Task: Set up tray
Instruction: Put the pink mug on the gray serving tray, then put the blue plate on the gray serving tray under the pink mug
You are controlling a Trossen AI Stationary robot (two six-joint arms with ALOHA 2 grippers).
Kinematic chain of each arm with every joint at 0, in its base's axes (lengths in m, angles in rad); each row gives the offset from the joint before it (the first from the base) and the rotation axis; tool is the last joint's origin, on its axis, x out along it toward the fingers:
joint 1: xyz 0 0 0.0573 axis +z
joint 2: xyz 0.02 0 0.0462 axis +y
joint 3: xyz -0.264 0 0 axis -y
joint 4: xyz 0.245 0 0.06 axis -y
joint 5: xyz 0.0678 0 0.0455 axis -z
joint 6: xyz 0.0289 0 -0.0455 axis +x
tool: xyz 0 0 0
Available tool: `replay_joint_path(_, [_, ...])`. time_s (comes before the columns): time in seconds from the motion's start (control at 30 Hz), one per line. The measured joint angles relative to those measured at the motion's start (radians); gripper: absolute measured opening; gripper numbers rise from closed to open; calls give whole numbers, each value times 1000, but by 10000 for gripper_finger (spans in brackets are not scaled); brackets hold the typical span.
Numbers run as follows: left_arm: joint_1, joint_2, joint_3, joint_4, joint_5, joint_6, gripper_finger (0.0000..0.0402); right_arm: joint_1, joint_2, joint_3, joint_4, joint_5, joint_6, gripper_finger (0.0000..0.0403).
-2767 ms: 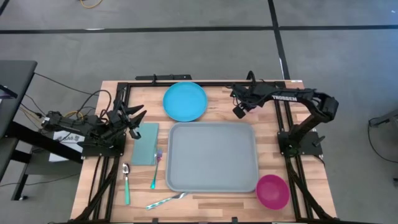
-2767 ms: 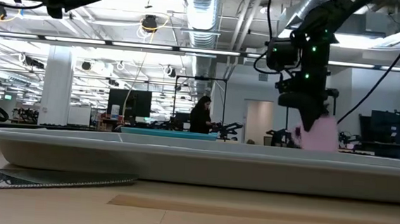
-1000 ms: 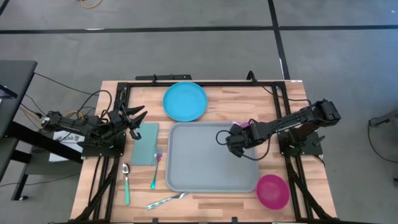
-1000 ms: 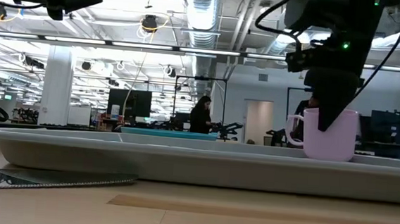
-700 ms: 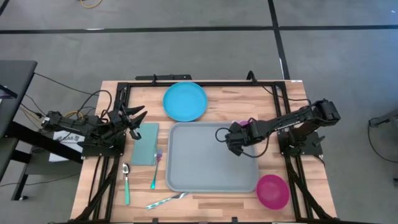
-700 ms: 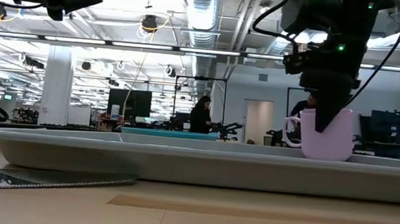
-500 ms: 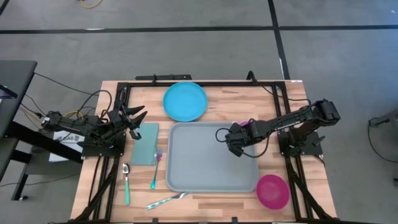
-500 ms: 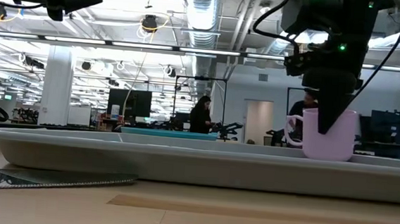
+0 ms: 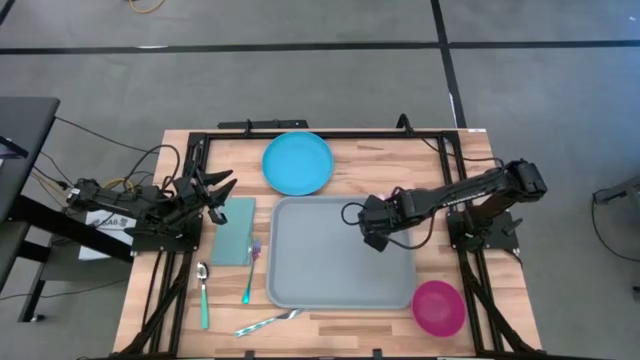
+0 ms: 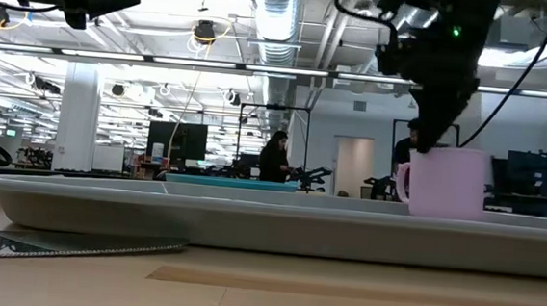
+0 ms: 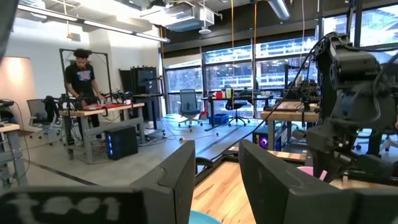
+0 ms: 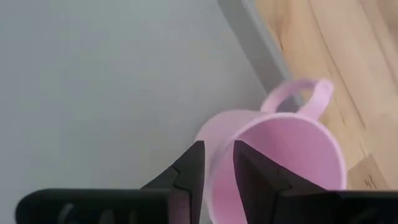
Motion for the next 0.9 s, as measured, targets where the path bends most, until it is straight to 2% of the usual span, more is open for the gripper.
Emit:
replay_joint_path(0.33, [0, 0, 0, -1, 0, 0, 114, 0, 0, 160, -97, 12, -36, 79])
replay_joint_path(0.63, [0, 0, 0, -6, 0, -1, 114, 5, 2, 184, -5, 20, -67, 79])
replay_joint_path(0.8, [0, 0, 0, -18, 0, -1, 114, 4, 3, 184, 83, 191, -77, 79])
replay_joint_path(0.9, [0, 0, 0, -22, 0, -8, 114, 4, 2, 184, 96, 296, -140, 79])
